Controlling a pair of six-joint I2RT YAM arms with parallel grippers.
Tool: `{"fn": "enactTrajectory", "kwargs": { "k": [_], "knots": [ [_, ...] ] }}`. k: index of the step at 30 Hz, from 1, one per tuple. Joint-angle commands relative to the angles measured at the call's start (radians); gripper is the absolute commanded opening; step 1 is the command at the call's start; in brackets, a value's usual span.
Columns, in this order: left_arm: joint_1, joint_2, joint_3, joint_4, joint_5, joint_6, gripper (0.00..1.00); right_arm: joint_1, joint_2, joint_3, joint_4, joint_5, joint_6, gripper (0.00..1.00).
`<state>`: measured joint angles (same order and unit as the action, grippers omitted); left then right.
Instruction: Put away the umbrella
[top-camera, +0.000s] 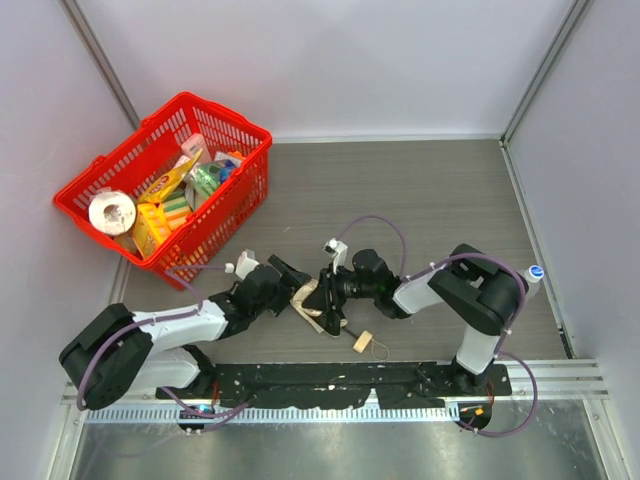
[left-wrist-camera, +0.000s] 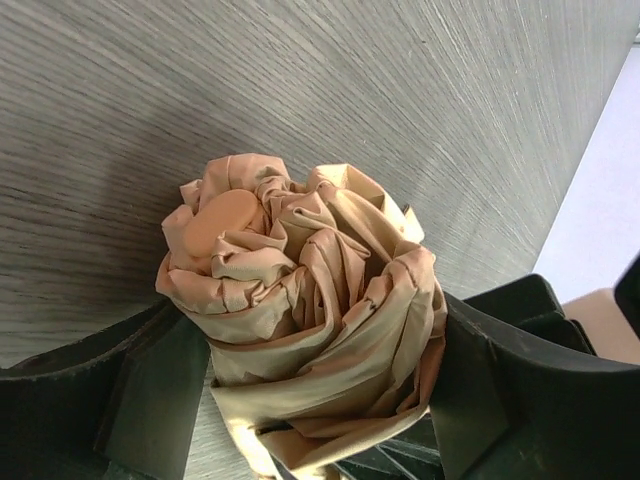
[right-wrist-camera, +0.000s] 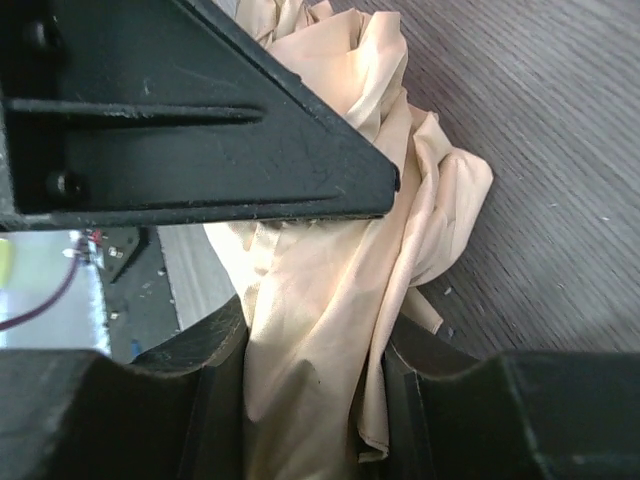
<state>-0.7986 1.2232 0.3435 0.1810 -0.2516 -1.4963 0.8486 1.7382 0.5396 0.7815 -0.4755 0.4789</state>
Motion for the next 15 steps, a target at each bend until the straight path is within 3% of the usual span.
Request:
{"fn": "enactTrajectory", "kwargs": {
  "k": [1, 3, 5, 10, 13, 15],
  "knots": [
    [-0.005, 0.081, -0.024, -0.092, 0.018, 0.065, 0.79, -0.005, 0.058, 0.02, 0.343, -0.264, 0.225, 0.01],
    [-0.005, 0.087, -0.028, -0.062, 0.025, 0.071, 0.69, -0.005, 0.086, 0.029, 0.375, -0.279, 0.262, 0.01],
    [-0.005, 0.081, -0.029, -0.046, 0.028, 0.083, 0.48, -0.005, 0.101, 0.03, 0.378, -0.285, 0.268, 0.01],
    [-0.004, 0.032, -0.044, -0.043, 0.015, 0.093, 0.14, -0.005, 0.077, 0.026, 0.241, -0.236, 0.201, 0.01],
    [-0.004, 0.018, -0.046, -0.054, 0.014, 0.09, 0.0, -0.003, 0.012, 0.04, 0.06, -0.14, 0.127, 0.27],
    [-0.004, 0.01, -0.046, -0.055, 0.014, 0.088, 0.0, 0.009, -0.043, 0.072, -0.143, -0.025, 0.041, 0.47]
  ]
}}
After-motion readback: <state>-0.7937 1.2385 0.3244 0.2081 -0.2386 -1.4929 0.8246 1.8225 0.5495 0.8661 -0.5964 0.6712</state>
